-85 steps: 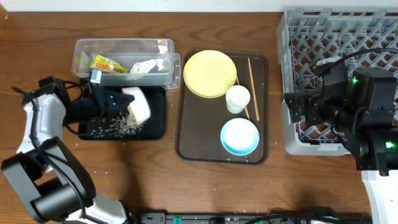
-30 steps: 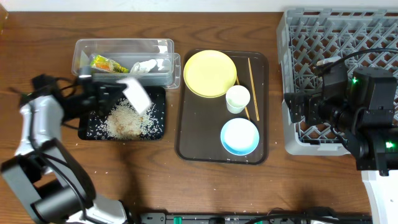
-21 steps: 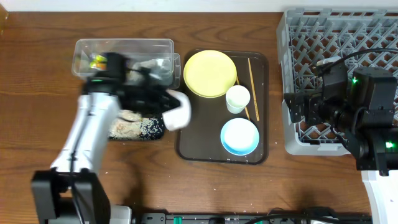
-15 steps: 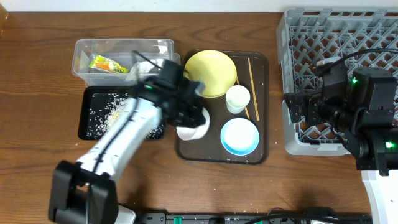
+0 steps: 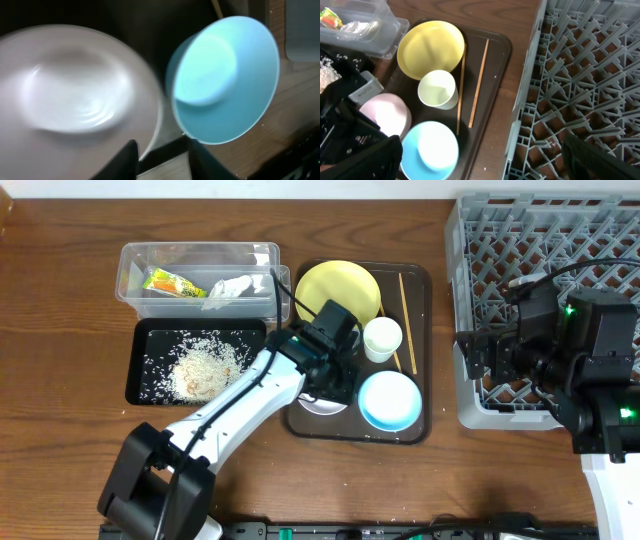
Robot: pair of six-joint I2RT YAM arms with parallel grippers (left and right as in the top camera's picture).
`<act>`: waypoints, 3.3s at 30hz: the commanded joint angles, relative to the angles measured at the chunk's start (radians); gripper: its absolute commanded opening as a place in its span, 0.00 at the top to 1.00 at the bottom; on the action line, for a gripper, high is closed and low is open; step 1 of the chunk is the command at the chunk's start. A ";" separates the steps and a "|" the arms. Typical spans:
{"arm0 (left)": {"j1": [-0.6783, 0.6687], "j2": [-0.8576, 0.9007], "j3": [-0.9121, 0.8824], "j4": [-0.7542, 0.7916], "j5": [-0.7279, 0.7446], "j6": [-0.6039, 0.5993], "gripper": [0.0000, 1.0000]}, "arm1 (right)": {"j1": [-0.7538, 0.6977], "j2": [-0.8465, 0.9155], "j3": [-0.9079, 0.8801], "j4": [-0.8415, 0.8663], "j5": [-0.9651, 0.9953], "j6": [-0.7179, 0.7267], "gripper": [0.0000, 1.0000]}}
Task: Sort waste into correct bins and load items into the dishwasher rack
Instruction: 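Return the empty pink bowl to the brown tray with the left gripper, then grasp the white paper cup with the left gripper and lift it, then hand the white cup from the left gripper to the right gripper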
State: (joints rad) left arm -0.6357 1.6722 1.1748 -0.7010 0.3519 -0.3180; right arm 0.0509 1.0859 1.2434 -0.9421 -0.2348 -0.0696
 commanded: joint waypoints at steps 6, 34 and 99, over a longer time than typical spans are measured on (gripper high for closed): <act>0.021 0.002 0.039 0.007 0.014 -0.005 0.48 | 0.006 0.001 0.017 -0.001 -0.002 0.002 0.01; 0.096 0.254 0.156 0.352 0.013 0.058 0.80 | 0.006 0.001 0.017 -0.004 -0.001 0.002 0.01; 0.534 0.011 0.159 0.182 1.219 0.051 0.94 | 0.234 0.454 0.016 0.668 -0.945 0.040 0.22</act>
State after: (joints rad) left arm -0.0978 1.6863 1.3243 -0.5194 1.5318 -0.2729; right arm 0.2668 1.5311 1.2446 -0.2852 -1.1900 -0.0536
